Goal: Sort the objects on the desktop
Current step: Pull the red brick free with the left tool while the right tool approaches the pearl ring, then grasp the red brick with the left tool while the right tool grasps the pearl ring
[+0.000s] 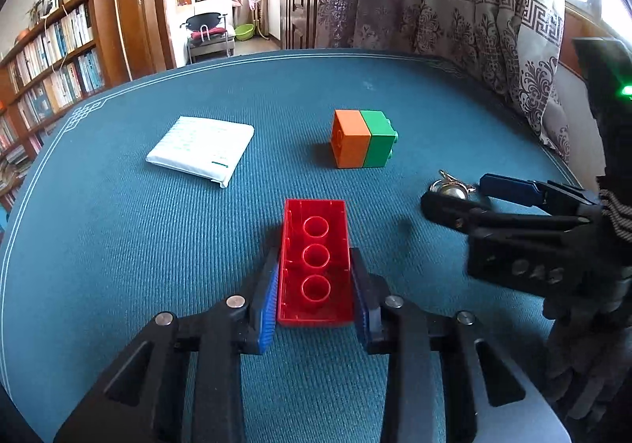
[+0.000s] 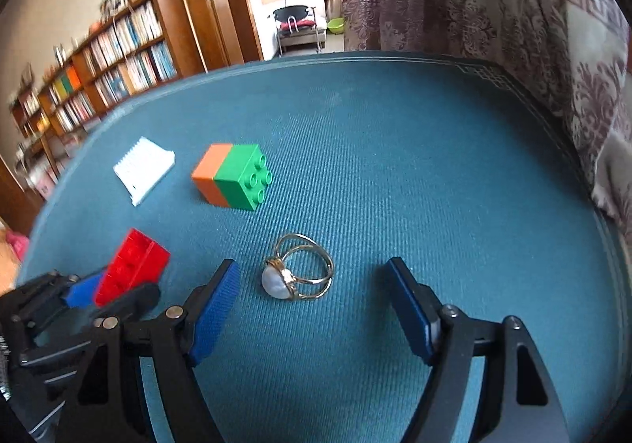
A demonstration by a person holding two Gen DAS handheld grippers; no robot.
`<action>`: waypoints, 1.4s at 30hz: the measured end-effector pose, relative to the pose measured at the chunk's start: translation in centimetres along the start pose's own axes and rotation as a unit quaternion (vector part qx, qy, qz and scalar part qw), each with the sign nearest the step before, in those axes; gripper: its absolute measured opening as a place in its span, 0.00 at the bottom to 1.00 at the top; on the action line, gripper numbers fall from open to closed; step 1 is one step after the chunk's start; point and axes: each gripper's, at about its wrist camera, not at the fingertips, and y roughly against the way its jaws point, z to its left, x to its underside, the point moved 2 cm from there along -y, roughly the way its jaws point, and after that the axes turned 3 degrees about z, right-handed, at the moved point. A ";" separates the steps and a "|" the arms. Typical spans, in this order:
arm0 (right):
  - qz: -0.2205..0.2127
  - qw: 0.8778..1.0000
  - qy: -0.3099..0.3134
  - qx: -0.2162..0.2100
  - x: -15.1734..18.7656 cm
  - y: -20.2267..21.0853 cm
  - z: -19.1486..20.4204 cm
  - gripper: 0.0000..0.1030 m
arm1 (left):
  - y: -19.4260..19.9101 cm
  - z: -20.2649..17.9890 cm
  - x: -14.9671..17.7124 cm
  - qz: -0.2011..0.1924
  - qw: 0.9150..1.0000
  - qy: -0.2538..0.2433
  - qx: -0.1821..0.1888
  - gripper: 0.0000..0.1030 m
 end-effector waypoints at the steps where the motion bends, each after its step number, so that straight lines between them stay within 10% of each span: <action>1: 0.005 1.000 0.012 0.016 0.0 -0.2 0.5 0.76 | 0.0 0.0 0.1 0.000 1.000 -0.001 -0.001 0.33; 7: 0.011 0.998 0.035 0.044 0.1 -0.3 1.3 0.74 | 0.0 0.0 0.2 -0.002 1.000 0.002 -0.002 0.33; 16: -0.002 0.999 0.024 0.046 0.6 0.5 0.2 0.36 | -0.1 0.2 0.0 -0.003 1.000 0.008 0.003 0.33; 42: -0.063 0.997 -0.039 0.014 7.0 10.9 -2.6 0.37 | 3.9 -4.8 0.7 -0.055 0.997 -0.057 0.006 0.33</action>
